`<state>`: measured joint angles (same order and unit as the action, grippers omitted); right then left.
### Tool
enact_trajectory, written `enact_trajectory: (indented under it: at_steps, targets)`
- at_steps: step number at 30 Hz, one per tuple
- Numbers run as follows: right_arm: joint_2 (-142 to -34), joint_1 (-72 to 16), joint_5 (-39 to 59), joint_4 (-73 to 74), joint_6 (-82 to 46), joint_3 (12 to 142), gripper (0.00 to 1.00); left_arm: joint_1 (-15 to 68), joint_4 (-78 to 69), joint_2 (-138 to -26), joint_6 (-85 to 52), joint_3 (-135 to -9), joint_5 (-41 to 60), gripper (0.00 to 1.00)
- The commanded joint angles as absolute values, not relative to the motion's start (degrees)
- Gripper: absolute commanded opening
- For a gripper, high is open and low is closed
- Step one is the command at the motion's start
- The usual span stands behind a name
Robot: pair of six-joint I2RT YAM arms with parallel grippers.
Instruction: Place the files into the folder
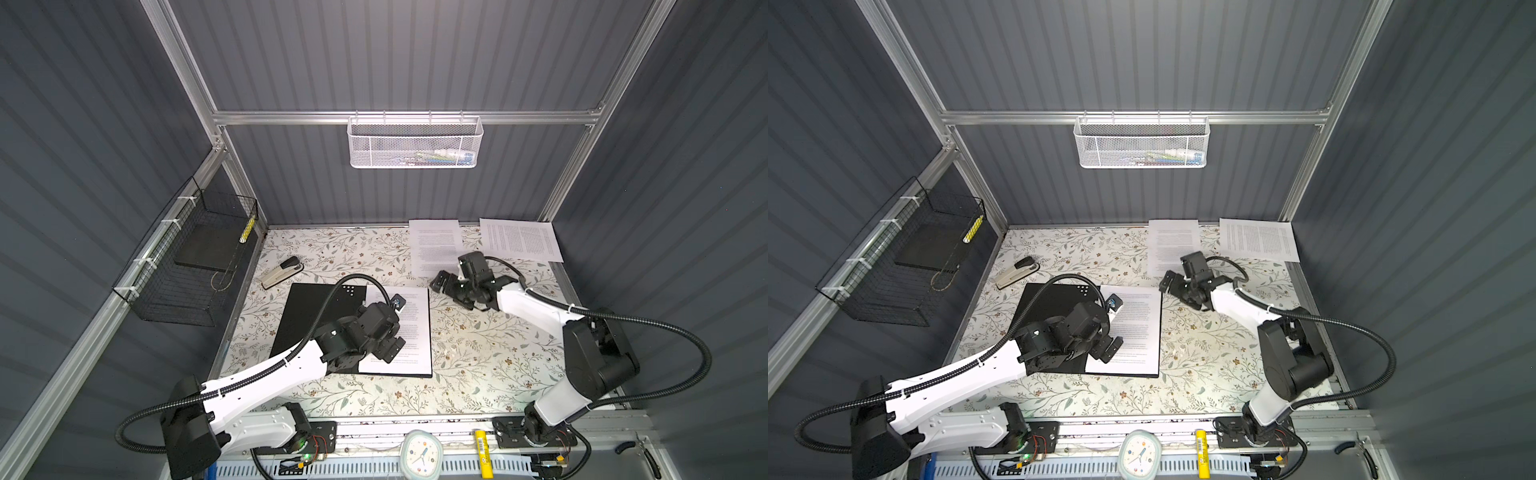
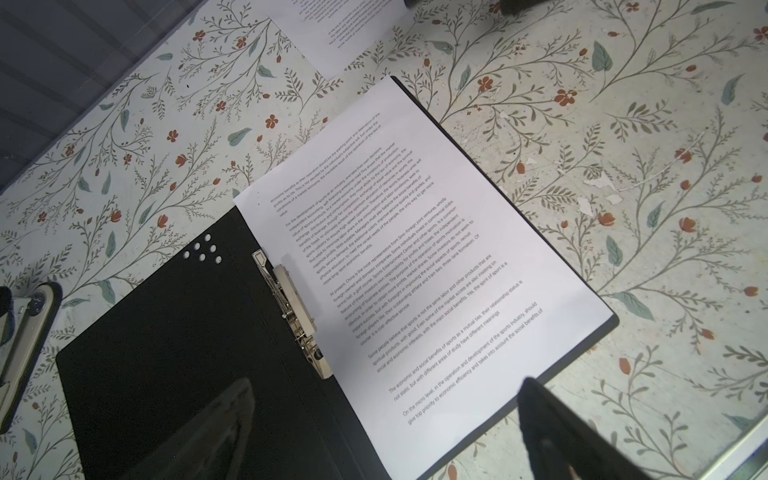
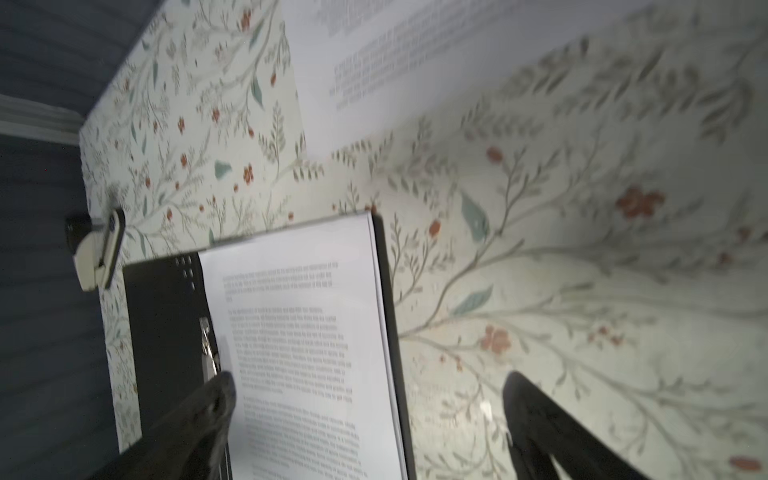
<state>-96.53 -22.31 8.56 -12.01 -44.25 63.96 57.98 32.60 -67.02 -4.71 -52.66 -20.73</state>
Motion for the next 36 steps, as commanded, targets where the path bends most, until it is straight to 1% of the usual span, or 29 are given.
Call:
enact_trajectory:
  at_steps: [1, 6, 9, 13, 14, 15, 19, 21, 25, 30, 33, 36]
  targets:
    - [-103.7, -18.7, 10.5, -15.4, -40.1, 71.9, 0.99, 57.8, 33.9, -67.3, -4.9, -54.5, -19.5, 1.0]
    - [-115.4, -14.8, 16.7, -17.4, -40.1, 85.1, 0.99, 57.8, 33.8, -66.9, -4.7, -54.5, -19.8, 1.0]
    - [-119.7, -14.2, 17.4, -17.4, -40.5, 90.4, 0.99, 57.8, 33.8, -67.0, -4.7, -54.4, -19.8, 1.0]
    - [-126.5, -13.5, 18.6, -21.3, -41.4, 98.7, 0.99, 57.8, 33.8, -67.1, -4.7, -54.5, -19.7, 1.0]
    - [-127.7, -13.5, 21.2, -21.6, -42.0, 100.0, 0.99, 57.8, 33.8, -67.0, -4.7, -54.5, -19.6, 1.0]
    - [-128.6, -13.4, 21.8, -21.7, -42.5, 100.6, 0.99, 57.8, 33.8, -67.0, -4.6, -54.5, -19.6, 1.0]
    - [-131.4, -13.3, 21.6, -22.0, -44.3, 103.2, 0.99, 57.8, 33.6, -67.3, -4.3, -54.6, -19.1, 1.0]
    - [-132.6, -13.3, 21.8, -25.5, -44.6, 104.8, 0.99, 57.8, 33.7, -67.4, -4.3, -54.7, -19.1, 1.0]
    - [-133.8, -13.3, 21.3, -28.1, -46.0, 105.2, 0.99, 57.8, 33.9, -66.8, -4.2, -54.9, -19.6, 1.0]
    - [-133.0, -13.2, 23.3, -26.1, -48.3, 101.5, 0.99, 57.8, 31.5, -61.6, -3.6, -53.8, -19.7, 1.0]
    - [-130.0, -12.7, 23.1, -23.6, -49.0, 96.1, 0.99, 57.8, 29.9, -58.1, -3.6, -52.4, -21.1, 1.0]
    - [-124.3, -11.0, 23.8, -17.6, -50.4, 86.2, 0.99, 57.8, 29.1, -55.8, -3.8, -51.7, -22.2, 1.0]
